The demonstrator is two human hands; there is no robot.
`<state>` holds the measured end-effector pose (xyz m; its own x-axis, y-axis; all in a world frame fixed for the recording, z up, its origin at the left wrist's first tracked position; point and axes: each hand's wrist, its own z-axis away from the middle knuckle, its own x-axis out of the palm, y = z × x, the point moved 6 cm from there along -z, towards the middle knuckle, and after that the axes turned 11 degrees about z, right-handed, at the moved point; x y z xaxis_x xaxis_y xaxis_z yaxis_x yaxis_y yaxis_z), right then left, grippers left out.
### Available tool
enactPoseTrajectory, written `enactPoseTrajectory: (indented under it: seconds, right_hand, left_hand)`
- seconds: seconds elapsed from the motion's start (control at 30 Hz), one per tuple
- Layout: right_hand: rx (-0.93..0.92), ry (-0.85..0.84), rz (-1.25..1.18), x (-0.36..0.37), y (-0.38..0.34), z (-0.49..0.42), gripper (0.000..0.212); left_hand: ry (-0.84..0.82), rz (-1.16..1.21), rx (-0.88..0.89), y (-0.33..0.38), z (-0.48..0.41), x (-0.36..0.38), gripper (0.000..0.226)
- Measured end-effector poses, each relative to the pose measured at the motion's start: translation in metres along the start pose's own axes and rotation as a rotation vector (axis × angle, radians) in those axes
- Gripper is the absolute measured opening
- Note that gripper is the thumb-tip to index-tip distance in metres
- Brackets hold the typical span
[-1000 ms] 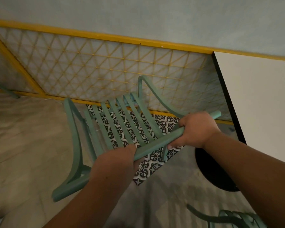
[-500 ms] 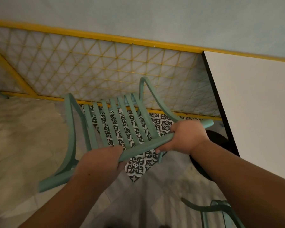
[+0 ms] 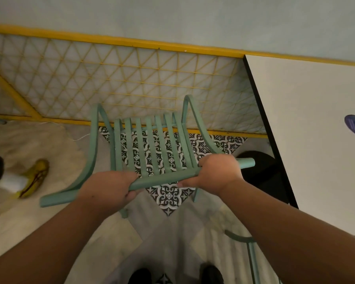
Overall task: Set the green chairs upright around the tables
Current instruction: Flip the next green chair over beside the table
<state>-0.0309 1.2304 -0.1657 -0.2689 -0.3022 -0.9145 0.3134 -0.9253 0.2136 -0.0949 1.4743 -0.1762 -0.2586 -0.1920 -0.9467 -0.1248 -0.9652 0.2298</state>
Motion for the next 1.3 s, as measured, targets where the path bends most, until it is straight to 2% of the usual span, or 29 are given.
enactPoseTrajectory:
  seconds: [0.13,0.33,0.43,0.6,0.77,0.83,0.93,1.0,1.1,1.17,1.3]
  right_hand:
    - [-0.002,-0.027,-0.006,0.003,-0.013,0.006,0.09]
    - [-0.007,-0.039,0.004,0.002,-0.019,0.009,0.091]
    - [-0.027,-0.013,-0.016,0.003,-0.015,0.012,0.088]
    - [-0.068,0.012,-0.12,0.004,-0.005,0.012,0.078]
    - [-0.016,-0.006,-0.158,0.009,0.029,0.009,0.085]
    - [-0.026,0.013,-0.15,0.009,0.038,0.009,0.086]
    - [-0.062,0.054,-0.095,0.007,0.043,0.009,0.088]
    - [-0.095,0.083,-0.075,0.006,0.046,0.009,0.09]
    - [-0.14,0.093,-0.081,0.01,0.054,0.007,0.092]
    - [-0.154,0.035,-0.129,0.015,0.059,0.008,0.085]
    - [-0.147,-0.005,-0.138,0.022,0.059,0.011,0.077]
  left_hand:
    - [-0.011,-0.023,0.037,-0.019,-0.002,0.0,0.037]
    - [-0.054,0.012,0.037,-0.028,-0.005,0.001,0.045]
    - [-0.076,0.066,0.037,-0.028,-0.007,0.001,0.057]
    - [-0.029,0.158,0.061,-0.031,-0.009,-0.002,0.093]
    - [-0.051,0.203,-0.048,-0.034,-0.008,-0.002,0.103]
    - [-0.049,0.199,-0.107,-0.033,-0.007,-0.001,0.099]
    - [0.072,0.172,-0.151,-0.019,0.0,-0.005,0.082]
    - [0.112,0.163,-0.105,0.006,0.003,-0.007,0.072]
    - [0.061,0.2,0.042,0.053,-0.009,0.0,0.077]
    - [0.04,0.216,0.133,0.077,-0.022,0.008,0.077]
    - [0.08,0.151,0.165,0.09,-0.037,0.017,0.048]
